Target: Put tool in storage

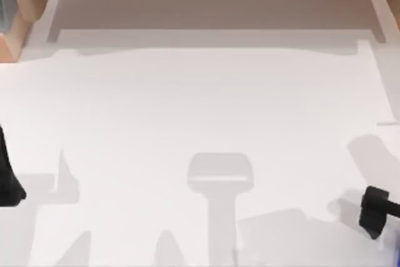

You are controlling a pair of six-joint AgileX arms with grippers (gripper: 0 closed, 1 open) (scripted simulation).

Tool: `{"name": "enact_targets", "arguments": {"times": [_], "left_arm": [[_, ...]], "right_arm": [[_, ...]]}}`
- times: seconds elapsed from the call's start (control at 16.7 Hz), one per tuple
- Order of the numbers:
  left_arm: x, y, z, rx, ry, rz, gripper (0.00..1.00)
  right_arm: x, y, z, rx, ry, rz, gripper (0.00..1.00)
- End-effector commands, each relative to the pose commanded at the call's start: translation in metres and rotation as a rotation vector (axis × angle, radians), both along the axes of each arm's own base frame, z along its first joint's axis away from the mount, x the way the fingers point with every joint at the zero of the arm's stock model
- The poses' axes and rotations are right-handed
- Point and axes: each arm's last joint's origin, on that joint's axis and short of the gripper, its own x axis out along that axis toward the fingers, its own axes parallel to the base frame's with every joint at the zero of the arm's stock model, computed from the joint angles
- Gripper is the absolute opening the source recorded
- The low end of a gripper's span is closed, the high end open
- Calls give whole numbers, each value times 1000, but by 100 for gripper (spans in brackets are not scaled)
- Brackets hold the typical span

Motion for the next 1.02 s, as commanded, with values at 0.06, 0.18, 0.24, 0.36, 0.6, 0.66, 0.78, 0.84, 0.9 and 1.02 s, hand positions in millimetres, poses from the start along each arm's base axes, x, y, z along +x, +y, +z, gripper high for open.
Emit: {"name": "enact_targets", "arguments": {"times": [0.06,0.18,0.24,0.36,0.6,0.66,0.78,0.84,0.9,1.02], "left_arm": [[0,0,0,0,0,0,100],[0,0,0,0,0,0,100],[0,0,0,0,0,0,100],[0,0,0,0,0,0,100],[0,0,0,0,0,0,100],[0,0,0,0,0,0,100],[0,0,0,0,0,0,100],[0,0,0,0,0,0,100],[0,0,0,0,0,0,100],[0,0,0,0,0,0,100]], "right_arm": [[0,0,0,0,0,0,100],[0,0,0,0,0,0,85],[0,0,0,0,0,0,77],[0,0,0,0,0,0,62],[0,0,0,0,0,0,32],[0,0,0,0,0,0,25],[0,0,0,0,0,0,10],[0,0,0,0,0,0,2],[0,0,0,0,0,0,0],[0,0,0,0,0,0,0]]}}
